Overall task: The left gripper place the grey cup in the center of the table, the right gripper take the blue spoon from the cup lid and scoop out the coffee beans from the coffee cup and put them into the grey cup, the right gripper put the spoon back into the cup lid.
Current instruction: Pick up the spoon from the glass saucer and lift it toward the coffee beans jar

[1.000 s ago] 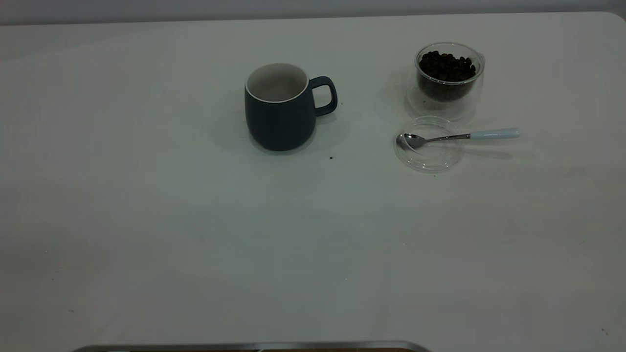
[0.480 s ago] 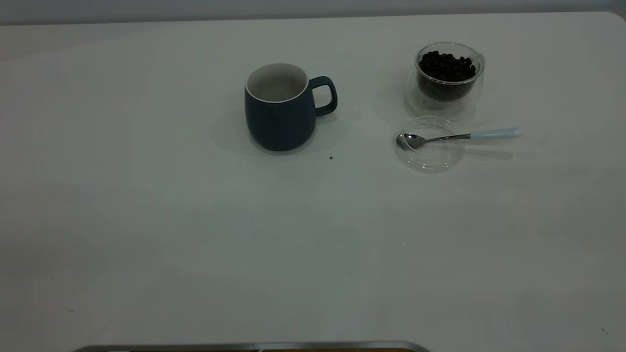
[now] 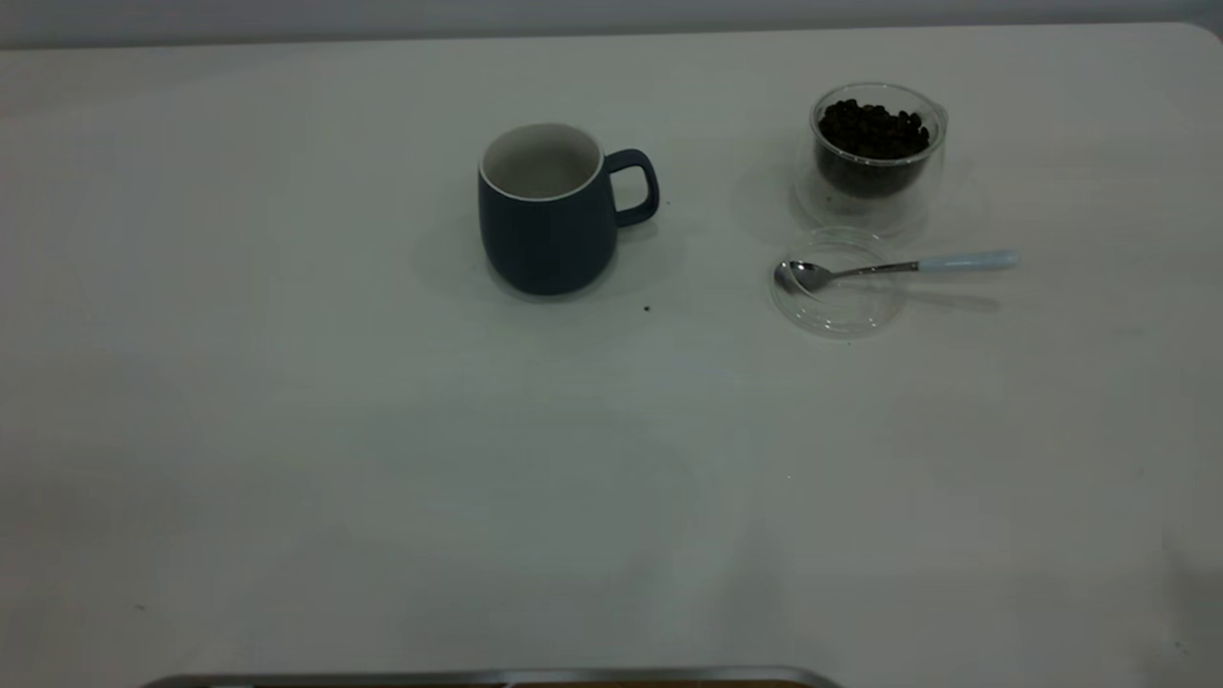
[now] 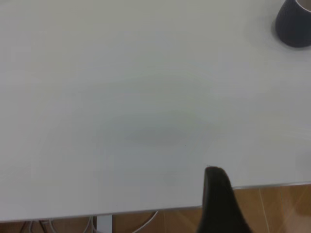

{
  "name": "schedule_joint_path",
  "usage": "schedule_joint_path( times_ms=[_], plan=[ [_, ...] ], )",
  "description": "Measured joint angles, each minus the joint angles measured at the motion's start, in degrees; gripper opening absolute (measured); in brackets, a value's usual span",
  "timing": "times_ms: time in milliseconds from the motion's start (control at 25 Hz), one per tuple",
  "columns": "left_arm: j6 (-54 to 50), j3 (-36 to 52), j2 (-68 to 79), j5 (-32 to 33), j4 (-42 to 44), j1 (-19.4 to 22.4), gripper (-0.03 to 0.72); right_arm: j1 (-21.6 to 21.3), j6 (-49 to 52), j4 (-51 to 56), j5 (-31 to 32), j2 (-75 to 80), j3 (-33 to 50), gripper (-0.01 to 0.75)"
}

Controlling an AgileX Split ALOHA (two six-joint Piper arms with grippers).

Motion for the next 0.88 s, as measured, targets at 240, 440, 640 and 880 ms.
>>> schedule_joint_path(
  times_ms=[240, 440, 640, 880],
  plan=[
    [0.00, 0.00, 0.00, 0.00, 0.00, 0.00, 0.517, 0.00, -1.04, 9.40, -12.12, 24.33, -0.50, 0.585],
    [0.00, 0.00, 0.00, 0.00, 0.00, 0.00, 0.517, 0.00, -7.82, 18.97, -15.26, 41.55, -4.16, 0.585],
    [0.00, 0.00, 0.00, 0.00, 0.00, 0.00, 0.517, -1.84, -23.36, 35.98, -15.14, 51.64, -9.03, 0.585],
    [0.00, 0.00, 0.00, 0.00, 0.00, 0.00, 0.517, -12.94, -46.16, 58.55, -4.71, 57.79, -12.47, 0.585]
  ],
)
